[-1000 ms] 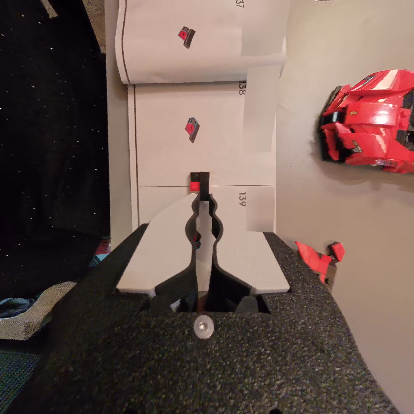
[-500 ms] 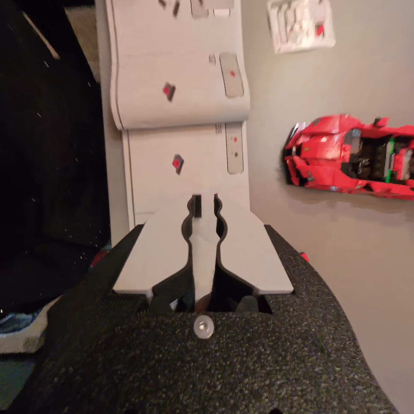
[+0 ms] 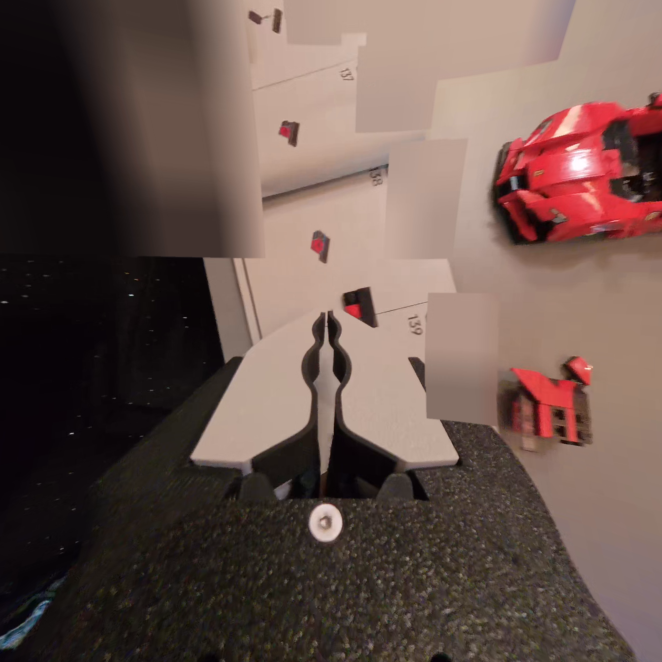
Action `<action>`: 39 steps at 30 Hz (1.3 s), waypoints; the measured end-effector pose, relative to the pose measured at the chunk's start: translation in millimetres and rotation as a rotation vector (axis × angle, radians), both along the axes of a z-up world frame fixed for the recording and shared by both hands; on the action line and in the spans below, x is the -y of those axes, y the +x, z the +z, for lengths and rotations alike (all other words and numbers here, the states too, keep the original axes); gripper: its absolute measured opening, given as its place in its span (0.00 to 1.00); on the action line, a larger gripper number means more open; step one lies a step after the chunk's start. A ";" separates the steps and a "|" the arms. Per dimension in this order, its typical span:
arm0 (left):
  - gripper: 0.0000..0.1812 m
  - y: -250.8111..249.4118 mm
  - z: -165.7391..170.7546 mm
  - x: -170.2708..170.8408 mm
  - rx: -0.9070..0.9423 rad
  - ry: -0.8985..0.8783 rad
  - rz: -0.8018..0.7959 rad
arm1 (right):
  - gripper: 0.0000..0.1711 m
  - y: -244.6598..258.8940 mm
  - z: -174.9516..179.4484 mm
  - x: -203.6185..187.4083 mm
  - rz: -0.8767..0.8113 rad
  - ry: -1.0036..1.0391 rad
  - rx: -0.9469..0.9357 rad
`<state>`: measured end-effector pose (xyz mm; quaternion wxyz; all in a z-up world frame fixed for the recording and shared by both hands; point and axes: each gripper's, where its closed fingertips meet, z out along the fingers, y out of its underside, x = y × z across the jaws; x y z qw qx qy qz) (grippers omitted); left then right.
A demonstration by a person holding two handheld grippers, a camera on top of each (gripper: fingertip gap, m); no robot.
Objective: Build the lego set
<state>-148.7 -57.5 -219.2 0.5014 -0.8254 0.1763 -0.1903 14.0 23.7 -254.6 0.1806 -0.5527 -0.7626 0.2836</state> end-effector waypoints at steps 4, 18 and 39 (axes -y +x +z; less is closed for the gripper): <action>0.03 48.1 4.0 -22.5 -0.045 -0.018 -0.147 | 0.02 5.1 -7.2 5.8 0.001 -0.040 0.003; 0.00 95.2 -40.0 -38.2 -0.172 -0.217 -0.294 | 0.02 8.3 -20.9 -2.5 -0.020 -0.036 -0.011; 0.00 95.1 -44.3 -38.5 -0.011 -0.317 -0.295 | 0.13 199.3 155.9 -116.5 -0.461 0.178 -0.325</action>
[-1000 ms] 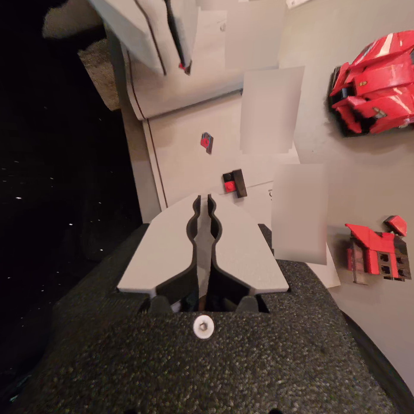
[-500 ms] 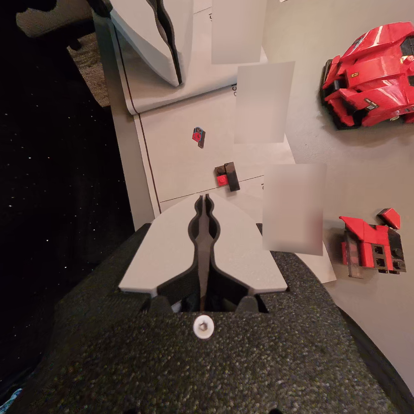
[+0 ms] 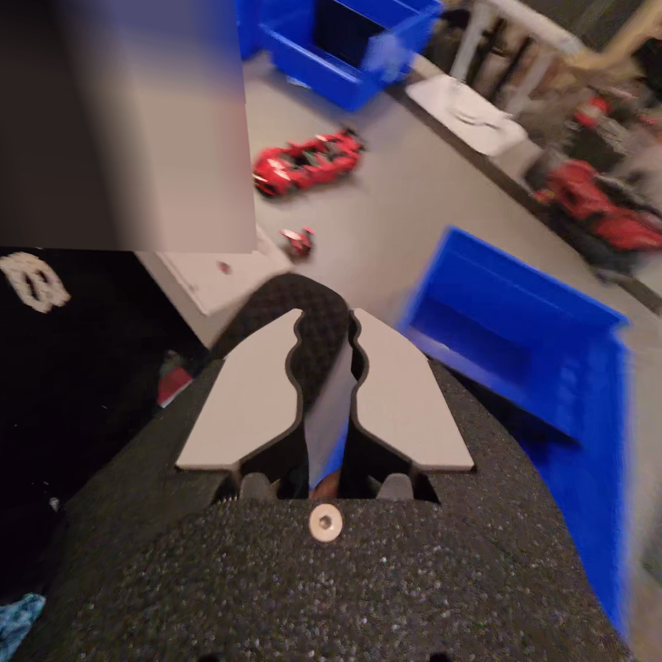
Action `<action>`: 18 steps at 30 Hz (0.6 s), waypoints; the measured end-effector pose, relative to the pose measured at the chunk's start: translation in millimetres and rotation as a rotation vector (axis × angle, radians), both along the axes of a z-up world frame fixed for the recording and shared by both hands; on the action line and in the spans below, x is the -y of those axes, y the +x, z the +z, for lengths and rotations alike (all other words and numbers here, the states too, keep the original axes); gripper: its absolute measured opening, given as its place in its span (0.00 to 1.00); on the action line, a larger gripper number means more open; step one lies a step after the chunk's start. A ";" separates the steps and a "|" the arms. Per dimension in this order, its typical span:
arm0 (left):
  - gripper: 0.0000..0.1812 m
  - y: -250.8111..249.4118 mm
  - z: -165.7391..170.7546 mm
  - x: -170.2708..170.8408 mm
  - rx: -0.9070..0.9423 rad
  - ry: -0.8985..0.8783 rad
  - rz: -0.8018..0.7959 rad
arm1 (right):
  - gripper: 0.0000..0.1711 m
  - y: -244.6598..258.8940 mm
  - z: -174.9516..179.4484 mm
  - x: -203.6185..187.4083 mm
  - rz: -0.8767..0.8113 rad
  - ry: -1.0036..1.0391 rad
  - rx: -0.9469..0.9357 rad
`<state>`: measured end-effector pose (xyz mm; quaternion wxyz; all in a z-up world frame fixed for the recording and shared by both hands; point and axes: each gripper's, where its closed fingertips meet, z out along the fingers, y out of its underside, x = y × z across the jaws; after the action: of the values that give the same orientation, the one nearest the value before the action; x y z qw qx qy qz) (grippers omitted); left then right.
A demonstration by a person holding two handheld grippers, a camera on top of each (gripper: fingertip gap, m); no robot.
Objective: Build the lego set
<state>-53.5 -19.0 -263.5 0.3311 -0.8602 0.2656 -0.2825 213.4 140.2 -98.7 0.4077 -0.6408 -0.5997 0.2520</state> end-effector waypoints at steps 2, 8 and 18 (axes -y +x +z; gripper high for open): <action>0.00 0.0 0.2 0.0 0.011 -0.031 -0.004 | 0.06 53.0 4.9 -36.7 -0.152 0.054 0.082; 0.00 -3.0 5.3 0.8 -0.103 -0.036 -0.111 | 0.00 124.5 -45.4 -93.8 -0.216 -0.010 0.352; 0.00 -45.6 83.9 -43.4 -0.107 0.293 0.135 | 0.09 139.3 -157.0 -120.3 -0.092 -0.258 0.855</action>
<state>-99.1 24.4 -179.6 0.4568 -0.8324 0.2628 -0.1716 352.7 260.5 -255.8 0.0506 -0.7590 -0.6489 0.0188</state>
